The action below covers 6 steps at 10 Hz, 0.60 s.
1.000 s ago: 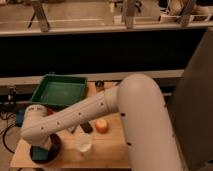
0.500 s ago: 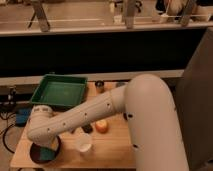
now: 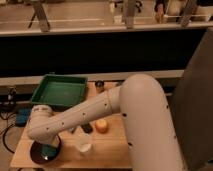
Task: Wipe purple bowl with sponge
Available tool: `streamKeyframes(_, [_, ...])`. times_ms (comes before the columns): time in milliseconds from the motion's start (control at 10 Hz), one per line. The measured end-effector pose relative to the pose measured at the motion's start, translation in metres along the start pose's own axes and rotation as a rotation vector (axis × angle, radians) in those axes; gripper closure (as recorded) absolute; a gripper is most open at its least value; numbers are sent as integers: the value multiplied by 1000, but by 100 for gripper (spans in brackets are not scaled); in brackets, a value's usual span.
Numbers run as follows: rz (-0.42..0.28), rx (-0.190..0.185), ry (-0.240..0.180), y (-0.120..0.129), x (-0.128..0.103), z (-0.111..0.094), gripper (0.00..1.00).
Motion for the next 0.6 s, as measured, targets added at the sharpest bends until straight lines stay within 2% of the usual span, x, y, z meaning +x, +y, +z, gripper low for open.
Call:
streamKeyframes(300, [-24,44,5,-26,5,4,100])
streamKeyframes(600, [-57,110,-19,-46,1,-4,100])
